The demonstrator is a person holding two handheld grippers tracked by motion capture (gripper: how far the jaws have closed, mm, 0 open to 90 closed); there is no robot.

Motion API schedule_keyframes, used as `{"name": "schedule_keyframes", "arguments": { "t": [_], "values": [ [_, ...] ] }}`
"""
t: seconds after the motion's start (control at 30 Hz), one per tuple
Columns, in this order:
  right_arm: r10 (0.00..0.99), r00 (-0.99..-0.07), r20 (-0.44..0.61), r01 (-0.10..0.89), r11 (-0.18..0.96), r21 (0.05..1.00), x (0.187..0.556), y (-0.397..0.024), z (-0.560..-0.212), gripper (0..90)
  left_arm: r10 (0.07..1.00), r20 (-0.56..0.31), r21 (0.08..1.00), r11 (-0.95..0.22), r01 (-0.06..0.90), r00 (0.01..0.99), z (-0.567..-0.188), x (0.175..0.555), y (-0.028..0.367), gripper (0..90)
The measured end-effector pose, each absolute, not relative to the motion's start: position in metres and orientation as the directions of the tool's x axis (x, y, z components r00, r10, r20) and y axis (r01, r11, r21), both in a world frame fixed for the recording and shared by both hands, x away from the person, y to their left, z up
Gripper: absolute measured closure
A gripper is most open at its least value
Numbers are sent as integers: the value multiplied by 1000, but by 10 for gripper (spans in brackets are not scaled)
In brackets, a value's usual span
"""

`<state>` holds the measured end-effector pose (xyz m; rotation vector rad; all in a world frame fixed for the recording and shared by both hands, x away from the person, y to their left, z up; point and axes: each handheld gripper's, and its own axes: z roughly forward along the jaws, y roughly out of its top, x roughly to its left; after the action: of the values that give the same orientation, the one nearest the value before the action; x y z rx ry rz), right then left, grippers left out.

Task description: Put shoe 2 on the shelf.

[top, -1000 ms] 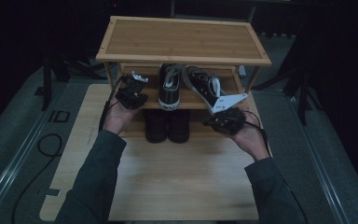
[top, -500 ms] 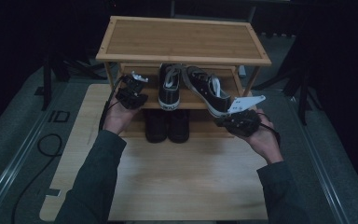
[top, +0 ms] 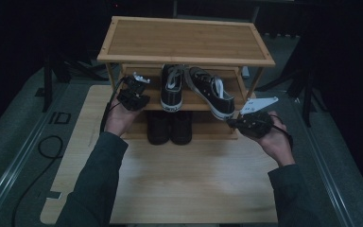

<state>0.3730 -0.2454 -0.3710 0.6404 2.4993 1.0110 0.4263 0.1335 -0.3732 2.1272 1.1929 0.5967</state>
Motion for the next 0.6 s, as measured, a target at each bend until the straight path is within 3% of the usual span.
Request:
{"name": "schedule_keyframes", "arguments": {
  "t": [0.6],
  "values": [
    [554, -815, -170, 276, 629, 727, 376, -246, -370, 900, 868, 86, 702, -401, 589, 489, -373, 426, 133, 900]
  ]
}}
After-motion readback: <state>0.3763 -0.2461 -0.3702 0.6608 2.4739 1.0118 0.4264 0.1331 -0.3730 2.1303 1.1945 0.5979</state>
